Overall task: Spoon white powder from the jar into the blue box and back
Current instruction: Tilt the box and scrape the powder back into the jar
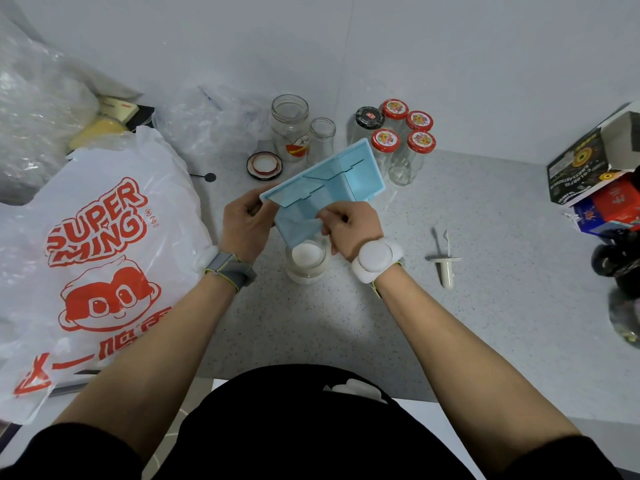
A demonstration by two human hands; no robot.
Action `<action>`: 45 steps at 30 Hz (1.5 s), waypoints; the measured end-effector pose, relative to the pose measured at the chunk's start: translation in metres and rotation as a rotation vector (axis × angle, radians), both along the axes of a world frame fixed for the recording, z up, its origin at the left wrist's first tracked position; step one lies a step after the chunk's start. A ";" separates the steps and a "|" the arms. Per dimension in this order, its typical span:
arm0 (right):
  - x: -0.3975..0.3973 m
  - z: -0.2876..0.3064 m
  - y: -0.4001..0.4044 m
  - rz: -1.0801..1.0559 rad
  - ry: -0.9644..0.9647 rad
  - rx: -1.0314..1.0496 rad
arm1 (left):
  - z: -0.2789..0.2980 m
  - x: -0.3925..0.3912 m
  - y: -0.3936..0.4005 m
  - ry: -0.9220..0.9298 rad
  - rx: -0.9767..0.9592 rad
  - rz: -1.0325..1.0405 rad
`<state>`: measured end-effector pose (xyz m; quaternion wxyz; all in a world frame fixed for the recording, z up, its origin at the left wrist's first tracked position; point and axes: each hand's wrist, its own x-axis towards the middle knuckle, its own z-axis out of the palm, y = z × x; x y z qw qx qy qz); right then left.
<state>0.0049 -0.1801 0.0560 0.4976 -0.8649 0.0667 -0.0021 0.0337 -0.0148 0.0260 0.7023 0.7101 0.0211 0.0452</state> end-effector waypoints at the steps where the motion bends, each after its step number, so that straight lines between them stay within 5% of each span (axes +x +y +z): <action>1: -0.001 0.001 0.000 -0.038 0.030 0.060 | 0.001 0.001 0.000 -0.002 -0.002 0.004; 14: -0.006 0.009 -0.004 -0.239 0.186 0.564 | -0.002 0.004 0.005 0.026 -0.030 0.025; 28: -0.033 -0.038 -0.030 -0.189 0.117 0.344 | -0.012 -0.001 0.009 0.019 0.045 0.025; 34: -0.038 -0.034 -0.032 -0.216 0.089 0.418 | -0.010 -0.003 0.008 0.014 0.052 0.030; 45: -0.035 -0.007 -0.035 -0.224 -0.073 0.595 | 0.022 -0.004 0.003 0.062 -0.310 0.080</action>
